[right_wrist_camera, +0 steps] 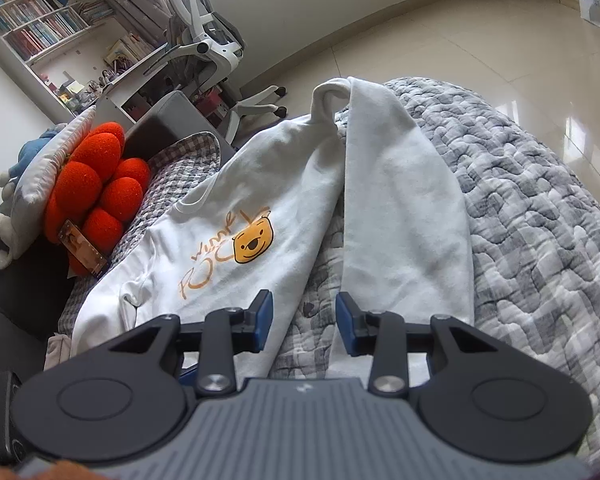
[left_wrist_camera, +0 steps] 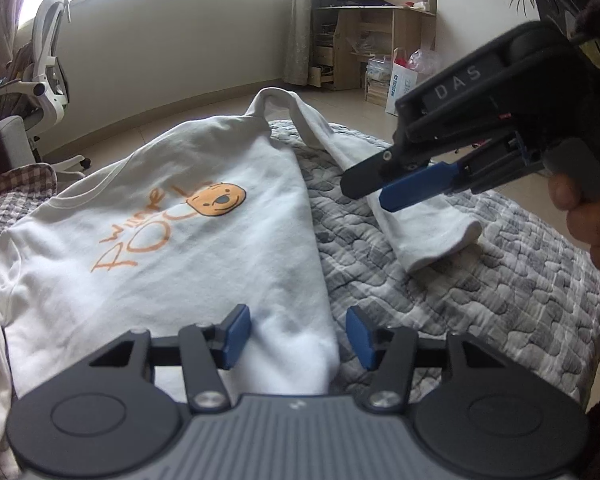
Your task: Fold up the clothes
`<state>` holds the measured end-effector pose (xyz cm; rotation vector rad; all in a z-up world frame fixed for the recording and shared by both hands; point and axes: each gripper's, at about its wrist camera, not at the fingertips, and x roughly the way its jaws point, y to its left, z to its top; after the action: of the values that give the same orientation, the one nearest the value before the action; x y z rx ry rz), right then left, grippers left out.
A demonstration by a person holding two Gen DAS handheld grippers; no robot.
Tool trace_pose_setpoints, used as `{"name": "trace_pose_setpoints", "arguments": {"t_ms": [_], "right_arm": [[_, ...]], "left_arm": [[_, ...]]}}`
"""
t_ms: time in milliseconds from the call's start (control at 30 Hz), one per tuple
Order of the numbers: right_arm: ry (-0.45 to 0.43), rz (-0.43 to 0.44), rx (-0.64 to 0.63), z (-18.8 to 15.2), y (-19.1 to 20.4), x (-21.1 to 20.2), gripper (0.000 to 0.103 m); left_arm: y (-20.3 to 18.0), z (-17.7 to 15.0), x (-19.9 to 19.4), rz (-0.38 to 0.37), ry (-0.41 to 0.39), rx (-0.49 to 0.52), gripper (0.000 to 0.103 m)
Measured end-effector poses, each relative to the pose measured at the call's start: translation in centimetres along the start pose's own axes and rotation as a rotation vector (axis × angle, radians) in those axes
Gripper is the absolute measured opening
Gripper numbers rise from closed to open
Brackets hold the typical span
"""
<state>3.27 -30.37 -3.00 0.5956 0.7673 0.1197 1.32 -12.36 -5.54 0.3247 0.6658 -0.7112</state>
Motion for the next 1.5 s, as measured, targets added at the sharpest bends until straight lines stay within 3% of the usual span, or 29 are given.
{"name": "trace_pose_setpoints", "arguments": {"t_ms": [167, 233, 367, 700, 867, 1167, 1500], "right_arm": [[0.001, 0.002, -0.001, 0.0, 0.2, 0.1, 0.039], [-0.001, 0.006, -0.001, 0.0, 0.3, 0.1, 0.039], [0.001, 0.020, -0.002, -0.1, 0.6, 0.2, 0.039], [0.041, 0.053, -0.045, -0.6, 2.4, 1.6, 0.039], [0.078, 0.056, -0.070, -1.1, 3.7, 3.3, 0.039], [0.099, 0.046, -0.032, -0.9, 4.0, 5.6, 0.039], [0.083, 0.154, 0.050, -0.4, 4.6, 9.0, 0.040]], "left_arm": [[1.8, 0.5, -0.5, 0.003, -0.007, -0.099, 0.017], [3.1, 0.7, -0.9, -0.010, -0.023, -0.175, 0.011], [6.0, 0.8, -1.8, -0.051, -0.060, -0.333, 0.009], [12.0, 0.2, -2.6, -0.001, -0.111, -0.585, 0.009], [14.9, -0.5, -2.2, 0.028, -0.109, -0.655, 0.009], [17.8, -1.7, -1.1, 0.009, -0.094, -0.773, 0.009], [18.8, -2.3, -1.2, -0.002, -0.087, -0.823, 0.013]]}}
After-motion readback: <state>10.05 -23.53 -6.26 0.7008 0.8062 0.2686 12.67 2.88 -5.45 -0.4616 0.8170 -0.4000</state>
